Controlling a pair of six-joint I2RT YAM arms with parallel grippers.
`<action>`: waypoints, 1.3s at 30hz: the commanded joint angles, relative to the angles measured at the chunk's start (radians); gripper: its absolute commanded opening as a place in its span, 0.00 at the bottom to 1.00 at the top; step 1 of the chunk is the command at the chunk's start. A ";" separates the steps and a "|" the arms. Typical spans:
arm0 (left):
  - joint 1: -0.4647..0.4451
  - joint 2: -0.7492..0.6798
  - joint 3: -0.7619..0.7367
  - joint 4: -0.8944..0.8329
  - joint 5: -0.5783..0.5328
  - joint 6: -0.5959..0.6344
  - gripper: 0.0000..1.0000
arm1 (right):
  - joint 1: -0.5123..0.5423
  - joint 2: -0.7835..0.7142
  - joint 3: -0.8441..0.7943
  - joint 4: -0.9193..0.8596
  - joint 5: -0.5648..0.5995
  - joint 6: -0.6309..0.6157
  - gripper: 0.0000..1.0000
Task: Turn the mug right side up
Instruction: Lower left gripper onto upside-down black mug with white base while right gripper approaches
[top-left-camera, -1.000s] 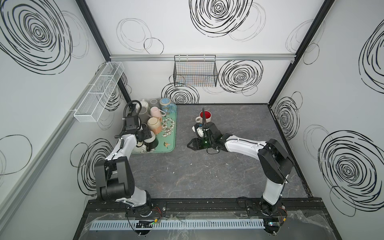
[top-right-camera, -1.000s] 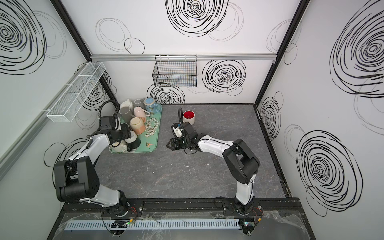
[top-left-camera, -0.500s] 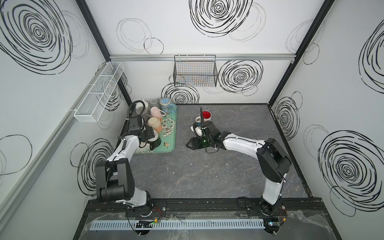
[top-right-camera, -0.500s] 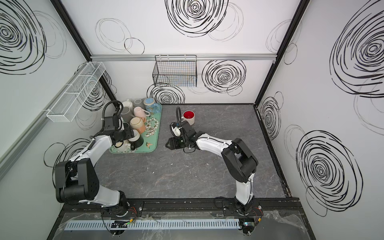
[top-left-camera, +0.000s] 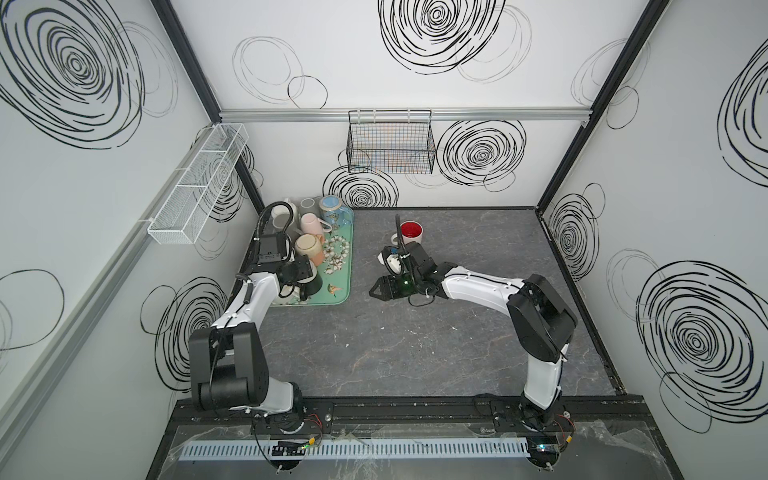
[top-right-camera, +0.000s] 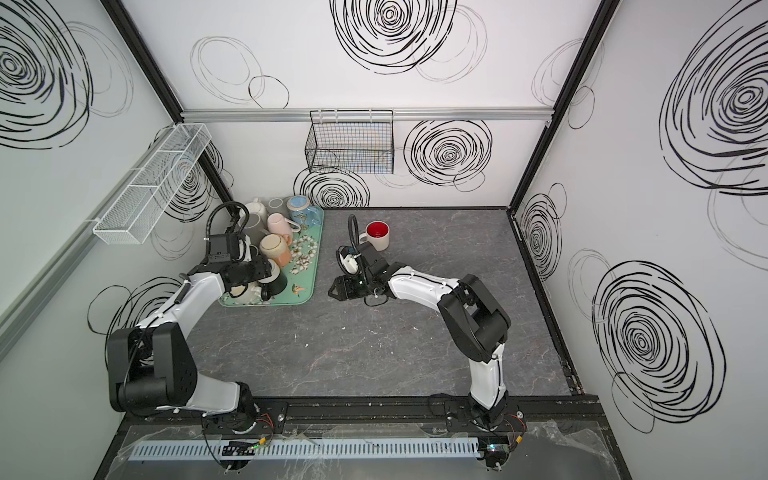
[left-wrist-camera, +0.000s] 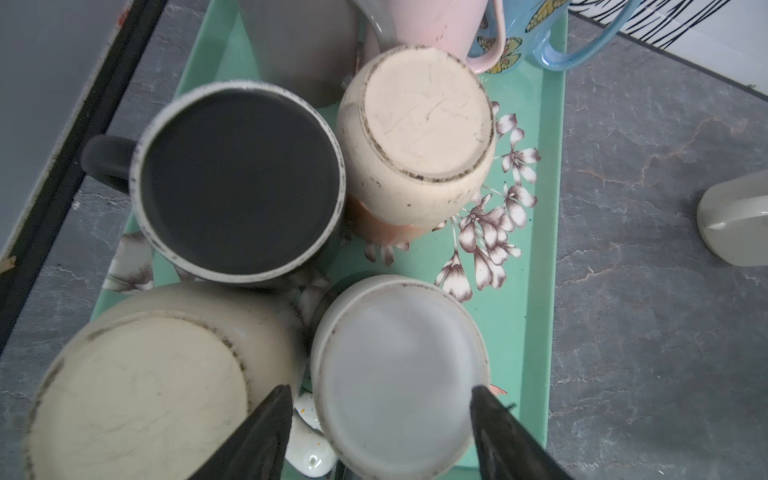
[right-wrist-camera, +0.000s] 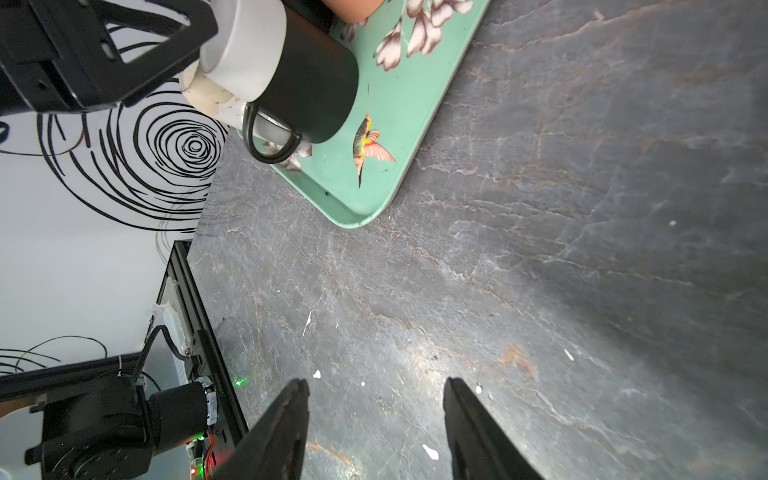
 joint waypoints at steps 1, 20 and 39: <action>-0.021 0.032 -0.019 0.057 0.041 -0.032 0.71 | 0.007 0.009 0.028 -0.017 -0.014 -0.017 0.56; -0.246 0.004 -0.141 0.305 0.015 -0.371 0.68 | 0.070 0.199 0.237 -0.032 0.177 -0.045 0.58; -0.311 -0.167 -0.216 0.083 -0.197 -0.206 0.67 | 0.097 0.194 0.207 0.039 0.203 0.000 0.61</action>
